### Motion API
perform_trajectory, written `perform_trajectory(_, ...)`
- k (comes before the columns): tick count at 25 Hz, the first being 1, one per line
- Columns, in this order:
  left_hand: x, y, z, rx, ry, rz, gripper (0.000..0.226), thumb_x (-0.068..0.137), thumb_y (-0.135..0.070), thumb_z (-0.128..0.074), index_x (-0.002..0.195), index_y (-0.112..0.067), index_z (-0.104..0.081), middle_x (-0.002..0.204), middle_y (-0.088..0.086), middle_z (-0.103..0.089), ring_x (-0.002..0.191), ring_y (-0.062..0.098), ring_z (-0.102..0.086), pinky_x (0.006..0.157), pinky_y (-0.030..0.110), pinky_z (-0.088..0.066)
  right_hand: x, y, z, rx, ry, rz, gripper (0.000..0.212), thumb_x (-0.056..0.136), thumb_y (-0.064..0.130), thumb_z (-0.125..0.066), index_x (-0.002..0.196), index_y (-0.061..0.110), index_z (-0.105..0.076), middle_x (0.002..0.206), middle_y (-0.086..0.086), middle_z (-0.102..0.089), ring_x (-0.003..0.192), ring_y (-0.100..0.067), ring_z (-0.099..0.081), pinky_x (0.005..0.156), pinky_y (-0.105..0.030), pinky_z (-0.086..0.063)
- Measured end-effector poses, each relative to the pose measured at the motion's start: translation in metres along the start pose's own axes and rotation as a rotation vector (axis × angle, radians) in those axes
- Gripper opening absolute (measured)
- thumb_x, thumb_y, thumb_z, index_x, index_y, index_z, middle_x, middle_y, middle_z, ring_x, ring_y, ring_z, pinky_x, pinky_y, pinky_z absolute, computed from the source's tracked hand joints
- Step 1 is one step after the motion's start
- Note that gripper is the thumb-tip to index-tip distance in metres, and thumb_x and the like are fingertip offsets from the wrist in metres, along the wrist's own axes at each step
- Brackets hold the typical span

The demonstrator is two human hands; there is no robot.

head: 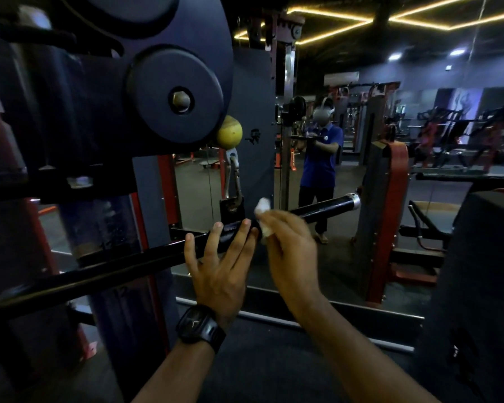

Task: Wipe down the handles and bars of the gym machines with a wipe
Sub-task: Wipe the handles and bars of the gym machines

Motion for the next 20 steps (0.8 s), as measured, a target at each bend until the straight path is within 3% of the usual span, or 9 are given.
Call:
perform_trajectory(2,0.000,0.000,0.001,0.021,-0.009,0.002,0.059,0.078,-0.011,-0.081,0.129,-0.024,-0.055,0.138,-0.012,-0.051,0.127,0.027,-0.043,0.112,0.061,-0.016,-0.005,-0.006,-0.012,-0.251,0.121,0.288,0.050,0.081,0.014,-0.061,0.130,0.010,-0.055,0.133,-0.009,-0.057,0.125,-0.016,-0.049,0.106,-0.035,-0.042)
perform_trajectory(4,0.001,0.002,0.002,0.050,0.006,-0.017,0.060,0.077,-0.011,-0.080,0.130,-0.025,-0.054,0.139,-0.012,-0.048,0.127,0.027,-0.042,0.112,0.061,-0.015,-0.002,-0.031,-0.009,-0.457,0.233,0.495,0.059,0.080,0.020,-0.061,0.137,0.013,-0.047,0.140,-0.011,-0.052,0.132,-0.023,-0.046,0.108,-0.041,-0.034)
perform_trajectory(5,0.001,0.003,0.001,0.057,0.013,-0.025,0.062,0.076,-0.011,-0.080,0.131,-0.024,-0.055,0.139,-0.011,-0.048,0.127,0.028,-0.043,0.113,0.060,-0.015,0.006,-0.047,-0.002,-0.464,0.271,0.470,0.059,0.082,0.020,-0.059,0.140,0.012,-0.045,0.143,-0.011,-0.049,0.134,-0.023,-0.042,0.110,-0.043,-0.032)
perform_trajectory(7,0.001,0.005,0.000,0.075,0.019,-0.028,0.065,0.074,-0.009,-0.082,0.131,-0.024,-0.056,0.138,-0.011,-0.050,0.126,0.028,-0.044,0.113,0.059,-0.013,0.025,-0.086,0.018,-0.355,0.253,0.211,0.054,0.091,0.017,-0.049,0.144,0.011,-0.041,0.148,-0.009,-0.043,0.139,-0.021,-0.037,0.115,-0.047,-0.033)
perform_trajectory(9,0.002,0.005,-0.002,0.096,0.039,-0.021,0.070,0.071,-0.006,-0.083,0.132,-0.024,-0.055,0.138,-0.010,-0.049,0.126,0.028,-0.044,0.114,0.059,-0.012,0.032,-0.113,0.034,-0.420,0.248,-0.062,0.060,0.094,0.011,-0.049,0.150,0.017,-0.029,0.156,-0.005,-0.030,0.142,-0.020,-0.032,0.115,-0.042,-0.032)
perform_trajectory(11,0.003,0.005,-0.002,0.107,0.084,-0.012,0.076,0.068,-0.002,-0.084,0.133,-0.024,-0.052,0.140,-0.010,-0.048,0.127,0.029,-0.043,0.113,0.060,-0.011,0.023,-0.120,0.043,-0.474,0.239,-0.193,0.067,0.094,0.007,-0.052,0.152,0.022,-0.022,0.158,-0.003,-0.026,0.139,-0.018,-0.036,0.109,-0.036,-0.037)
perform_trajectory(15,0.007,0.002,0.004,0.106,0.221,0.008,0.076,0.069,-0.005,-0.084,0.136,-0.020,-0.053,0.142,-0.003,-0.053,0.133,0.033,-0.037,0.113,0.063,-0.001,-0.008,-0.111,0.048,-0.265,0.255,-0.366,0.041,0.096,0.012,-0.050,0.137,0.017,-0.048,0.131,-0.004,-0.055,0.108,-0.010,-0.057,0.093,-0.026,-0.048)
perform_trajectory(20,0.008,-0.012,0.023,0.048,0.374,0.043,0.051,0.092,-0.026,-0.061,0.141,-0.018,-0.049,0.151,0.002,-0.042,0.142,0.034,-0.025,0.115,0.060,0.007,-0.036,-0.094,0.060,-0.044,0.094,-0.475,0.023,0.094,0.016,-0.058,0.116,0.022,-0.061,0.102,0.007,-0.064,0.090,-0.003,-0.063,0.084,-0.031,-0.056)
Point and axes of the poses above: each hand's wrist, its own x-axis towards the middle knuckle, its own z-axis out of the back of the hand, y = z × x, the point moved 5 cm from there along x, towards the middle knuckle
